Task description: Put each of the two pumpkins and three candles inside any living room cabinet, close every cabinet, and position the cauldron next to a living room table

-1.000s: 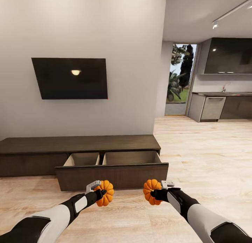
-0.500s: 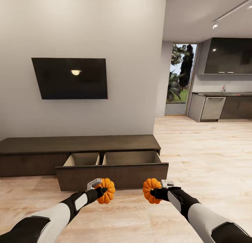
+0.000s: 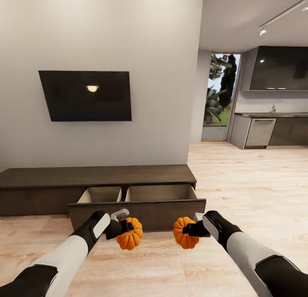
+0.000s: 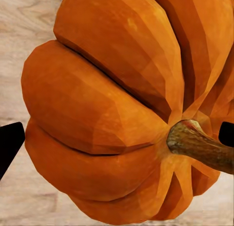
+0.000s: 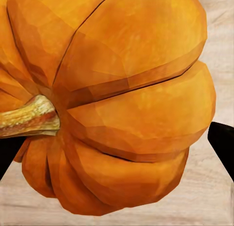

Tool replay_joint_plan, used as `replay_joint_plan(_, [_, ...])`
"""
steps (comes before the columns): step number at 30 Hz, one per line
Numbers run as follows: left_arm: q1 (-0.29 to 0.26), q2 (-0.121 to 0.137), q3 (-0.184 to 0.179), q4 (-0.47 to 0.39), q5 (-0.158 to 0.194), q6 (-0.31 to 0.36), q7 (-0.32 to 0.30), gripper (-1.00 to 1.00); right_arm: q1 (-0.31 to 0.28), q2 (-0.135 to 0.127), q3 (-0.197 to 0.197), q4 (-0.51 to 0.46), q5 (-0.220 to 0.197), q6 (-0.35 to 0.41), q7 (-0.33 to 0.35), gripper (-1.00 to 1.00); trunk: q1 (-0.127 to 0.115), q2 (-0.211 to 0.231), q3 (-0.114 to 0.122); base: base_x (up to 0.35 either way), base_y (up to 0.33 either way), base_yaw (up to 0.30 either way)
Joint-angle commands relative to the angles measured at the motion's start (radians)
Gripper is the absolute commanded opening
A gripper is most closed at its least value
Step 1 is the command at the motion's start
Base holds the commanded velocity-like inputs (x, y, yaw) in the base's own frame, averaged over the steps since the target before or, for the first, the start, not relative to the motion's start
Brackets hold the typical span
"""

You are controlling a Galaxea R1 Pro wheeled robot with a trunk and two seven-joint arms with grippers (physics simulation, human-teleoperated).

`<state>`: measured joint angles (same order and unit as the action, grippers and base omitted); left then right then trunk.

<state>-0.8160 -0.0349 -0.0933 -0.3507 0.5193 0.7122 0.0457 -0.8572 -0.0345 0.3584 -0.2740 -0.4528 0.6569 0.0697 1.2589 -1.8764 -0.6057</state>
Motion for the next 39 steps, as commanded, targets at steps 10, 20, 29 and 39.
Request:
replay_joint_plan(10, [-0.027,0.000,-0.003,-0.012,0.008,0.264,0.100,-1.00,-0.150,-0.001,0.004,0.009,0.006,0.207,0.003,-1.00,0.000,-0.001,-0.001,0.000,0.000,0.000])
replay_joint_plan(20, [-0.122,-0.001,-0.004,-0.013,0.009,0.304,0.127,-1.00,-0.172,0.002,0.005,0.009,0.003,0.390,0.005,-1.00,0.000,-0.001,-0.001,0.000,0.000,0.000])
replay_joint_plan(29, [-0.123,-0.037,-0.011,-0.007,0.008,0.296,0.135,-1.00,-0.169,0.002,0.011,0.009,0.004,0.390,0.007,-1.00,0.000,-0.001,-0.001,0.000,0.000,0.000])
replay_joint_plan(39, [-0.123,-0.083,-0.013,0.008,0.004,0.296,0.140,-1.00,-0.168,0.002,0.011,0.011,0.008,0.390,0.007,-1.00,0.000,-0.001,-0.001,0.000,0.000,0.000])
